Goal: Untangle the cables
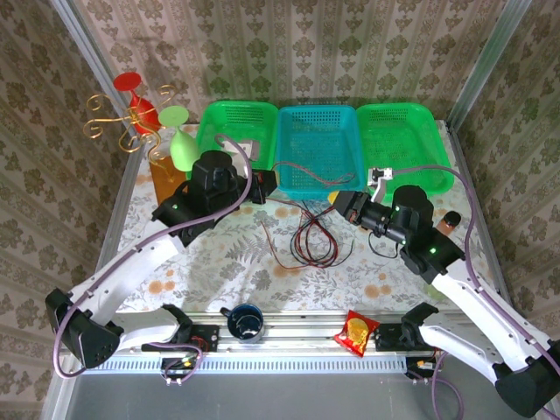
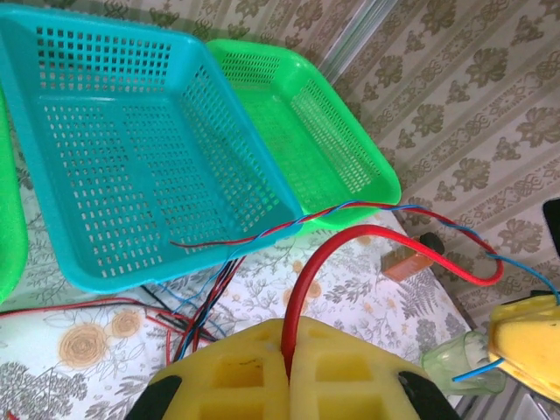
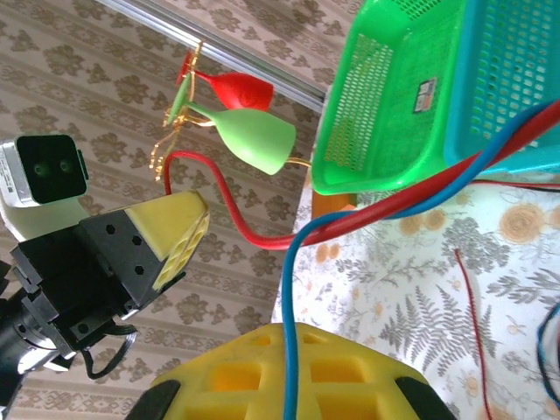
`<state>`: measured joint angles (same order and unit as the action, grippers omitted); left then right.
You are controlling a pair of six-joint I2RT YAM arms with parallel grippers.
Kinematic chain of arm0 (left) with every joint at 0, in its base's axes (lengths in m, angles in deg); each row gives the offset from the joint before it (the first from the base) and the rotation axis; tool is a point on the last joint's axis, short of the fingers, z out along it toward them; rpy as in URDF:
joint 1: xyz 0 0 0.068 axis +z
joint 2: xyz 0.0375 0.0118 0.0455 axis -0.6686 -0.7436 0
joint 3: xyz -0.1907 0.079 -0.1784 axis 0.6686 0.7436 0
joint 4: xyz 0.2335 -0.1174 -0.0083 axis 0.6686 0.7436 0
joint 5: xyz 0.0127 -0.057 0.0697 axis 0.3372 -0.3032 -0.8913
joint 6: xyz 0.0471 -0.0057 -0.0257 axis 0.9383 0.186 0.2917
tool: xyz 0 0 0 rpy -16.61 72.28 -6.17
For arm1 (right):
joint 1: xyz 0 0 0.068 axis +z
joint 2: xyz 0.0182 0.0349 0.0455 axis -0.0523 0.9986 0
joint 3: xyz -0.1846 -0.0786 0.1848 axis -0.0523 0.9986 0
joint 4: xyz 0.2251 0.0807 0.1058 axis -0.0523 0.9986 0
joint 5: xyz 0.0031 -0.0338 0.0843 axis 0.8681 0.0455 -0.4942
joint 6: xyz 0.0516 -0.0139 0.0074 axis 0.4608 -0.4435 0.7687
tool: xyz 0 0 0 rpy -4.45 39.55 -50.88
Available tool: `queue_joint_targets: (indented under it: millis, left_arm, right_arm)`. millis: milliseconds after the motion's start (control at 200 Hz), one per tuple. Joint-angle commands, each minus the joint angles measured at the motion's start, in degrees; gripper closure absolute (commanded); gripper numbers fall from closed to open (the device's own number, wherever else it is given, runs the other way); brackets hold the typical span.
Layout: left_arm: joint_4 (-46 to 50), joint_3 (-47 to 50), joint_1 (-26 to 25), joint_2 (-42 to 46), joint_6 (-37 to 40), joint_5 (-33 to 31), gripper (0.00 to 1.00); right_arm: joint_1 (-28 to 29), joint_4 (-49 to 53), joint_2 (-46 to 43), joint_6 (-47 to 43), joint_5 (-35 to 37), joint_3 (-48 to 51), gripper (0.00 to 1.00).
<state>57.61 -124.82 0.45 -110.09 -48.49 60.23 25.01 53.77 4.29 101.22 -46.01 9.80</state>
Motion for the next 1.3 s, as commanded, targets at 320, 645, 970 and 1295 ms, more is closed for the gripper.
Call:
queue_joint_targets:
  millis: [320,645,970,1295]
  left_arm:
    - [0.65,3.64,0.47,1.64,-0.20,-1.88,1.00]
    - [1.79,5.13,1.72,1.72,0.52,-2.70,1.00]
    - [1.65,5.78,2.02,1.84,0.47,-2.52,1.00]
    - [3.77,6.99,4.77,3.53,0.76,-3.03,1.00]
  right_arm:
    - [-0.41,21.84,0.76,-10.31,10.79,-7.03,1.00]
    - [-0.94,30.67,0.91,-15.59,13.88,-10.62,1.00]
    - [-2.83,34.52,0.93,-19.08,15.14,-12.25,1.00]
    - [-4.34,41.92,1.21,-25.09,18.54,-15.86,1.00]
